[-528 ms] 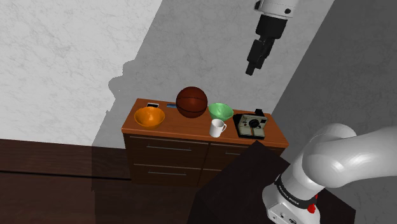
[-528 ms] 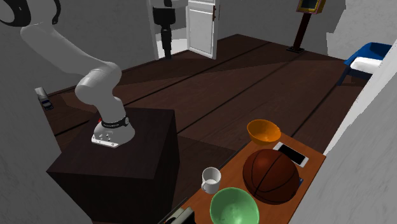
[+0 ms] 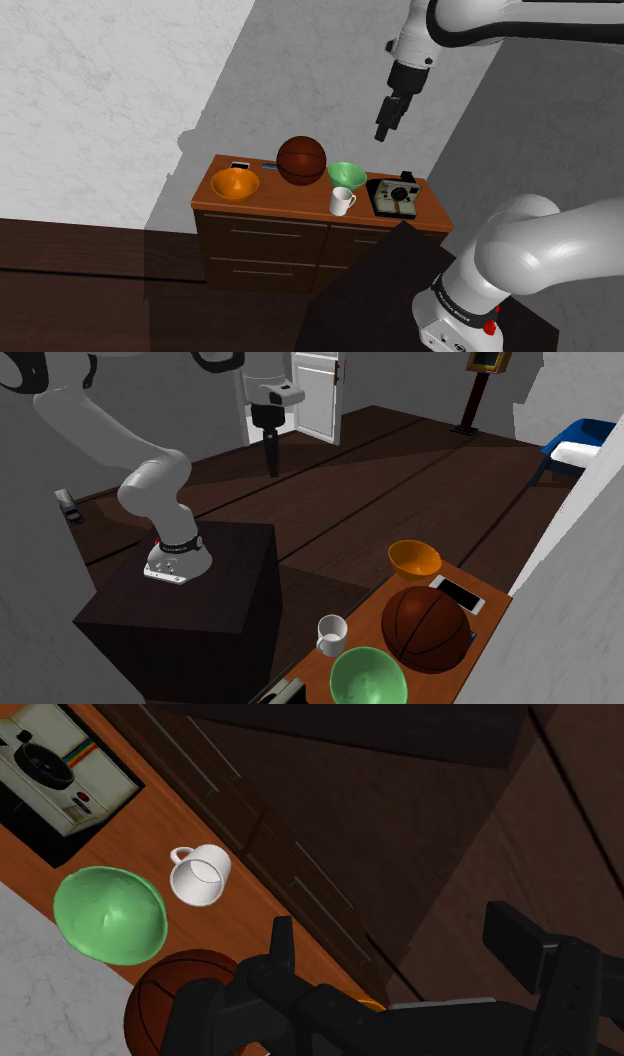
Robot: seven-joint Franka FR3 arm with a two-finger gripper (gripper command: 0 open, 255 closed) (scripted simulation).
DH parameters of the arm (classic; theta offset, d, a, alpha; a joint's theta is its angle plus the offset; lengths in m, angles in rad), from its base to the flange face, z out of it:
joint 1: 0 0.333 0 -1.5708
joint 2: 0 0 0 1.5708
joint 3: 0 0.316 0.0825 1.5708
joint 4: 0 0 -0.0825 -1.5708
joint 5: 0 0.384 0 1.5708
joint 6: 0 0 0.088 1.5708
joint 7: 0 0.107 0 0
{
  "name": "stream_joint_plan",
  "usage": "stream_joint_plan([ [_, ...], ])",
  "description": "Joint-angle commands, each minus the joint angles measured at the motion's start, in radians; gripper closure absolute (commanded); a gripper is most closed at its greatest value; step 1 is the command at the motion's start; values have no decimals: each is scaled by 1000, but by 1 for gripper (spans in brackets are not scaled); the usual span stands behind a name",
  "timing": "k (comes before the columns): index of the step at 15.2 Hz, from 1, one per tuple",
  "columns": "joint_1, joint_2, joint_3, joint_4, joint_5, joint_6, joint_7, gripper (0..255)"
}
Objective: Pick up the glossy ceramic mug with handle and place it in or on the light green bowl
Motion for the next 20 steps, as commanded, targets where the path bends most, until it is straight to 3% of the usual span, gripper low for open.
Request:
stream_joint_plan([
  [1, -5, 24, -17, -48, -14, 78, -26, 0],
  [11, -32, 239, -97, -205, -70, 470, -137, 0],
  [20, -41, 581, -170, -204, -72, 831, -254, 0],
])
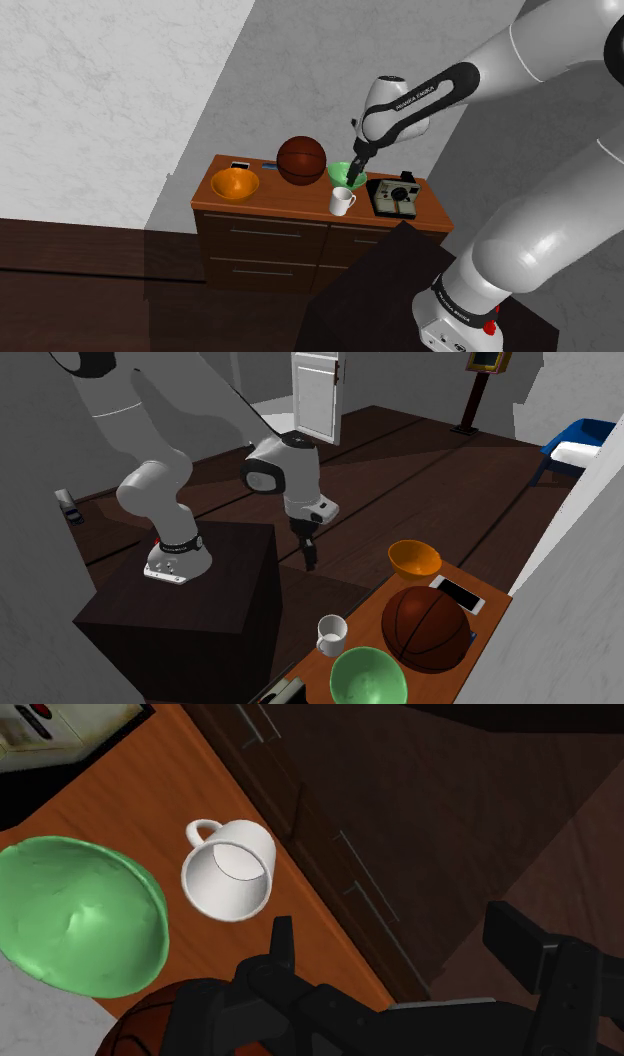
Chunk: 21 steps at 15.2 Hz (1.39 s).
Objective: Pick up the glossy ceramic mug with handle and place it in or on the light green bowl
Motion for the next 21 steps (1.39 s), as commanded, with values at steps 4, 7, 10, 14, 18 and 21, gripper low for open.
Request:
stream_joint_plan([
  [4, -3, 206, -27, 36, 48, 181, -92, 0],
  [7, -17, 341, -22, 86, 108, 270, -167, 0],
  [10, -53, 474, 7, 150, 166, 344, -239, 0],
  [14, -113, 638, 55, 250, 206, 417, -306, 0],
  [18, -130, 701, 74, 274, 215, 456, -314, 0],
  [21, -141, 748, 86, 295, 221, 483, -319, 0],
])
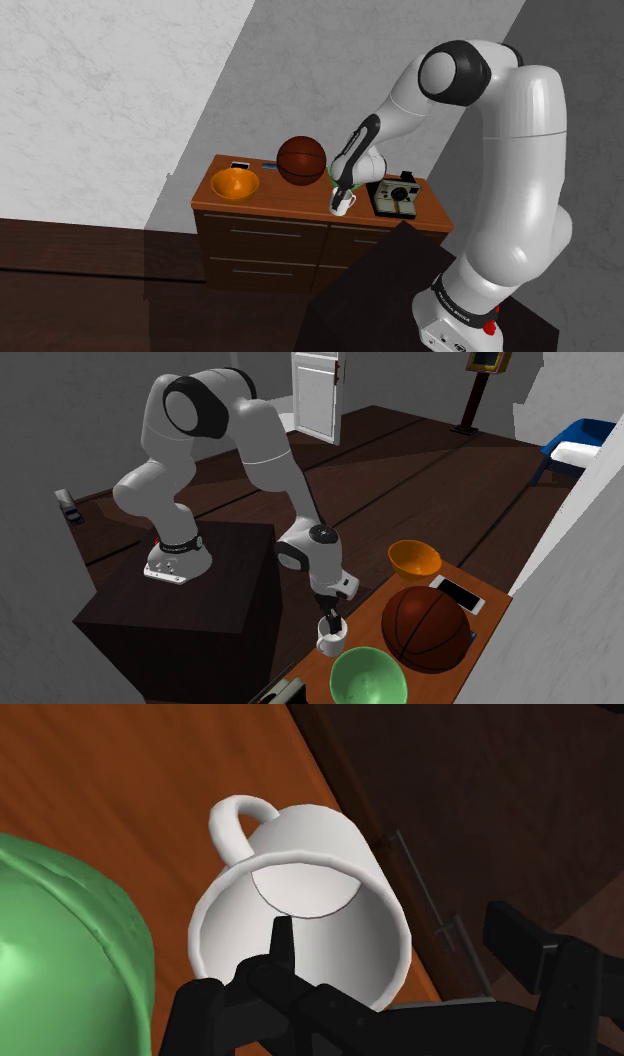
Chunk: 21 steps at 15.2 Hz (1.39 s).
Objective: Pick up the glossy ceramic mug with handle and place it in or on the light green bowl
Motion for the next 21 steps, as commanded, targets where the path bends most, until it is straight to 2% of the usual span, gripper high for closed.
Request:
stream_joint_plan([
  [1, -6, 25, 6, 11, 3, 15, -3, 0],
  [8, -6, 25, 6, 11, 3, 15, -3, 0],
  [9, -6, 25, 6, 11, 3, 15, -3, 255],
  [18, -6, 25, 6, 11, 3, 15, -3, 255],
  [21, 5, -20, -6, -6, -3, -15, 2, 255],
])
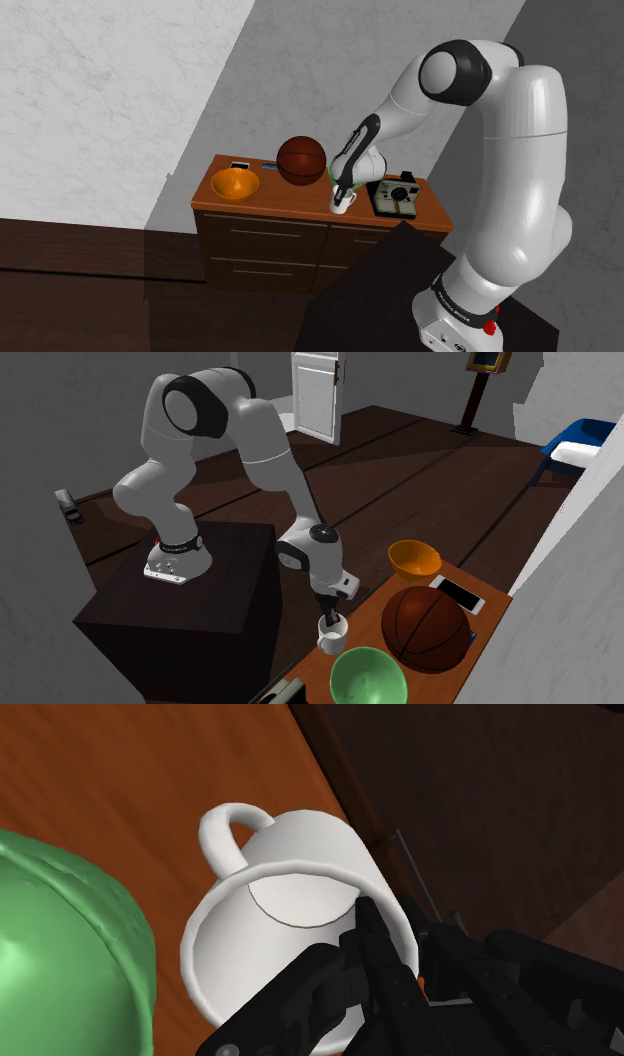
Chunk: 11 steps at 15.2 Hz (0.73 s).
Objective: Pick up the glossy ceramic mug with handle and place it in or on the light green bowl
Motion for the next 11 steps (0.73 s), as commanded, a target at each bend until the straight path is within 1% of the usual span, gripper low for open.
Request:
stream_joint_plan([
  [1, 7, -31, -8, -11, -4, -19, 3, 255],
  [11, 45, -177, -55, -50, -38, -129, 28, 255],
])
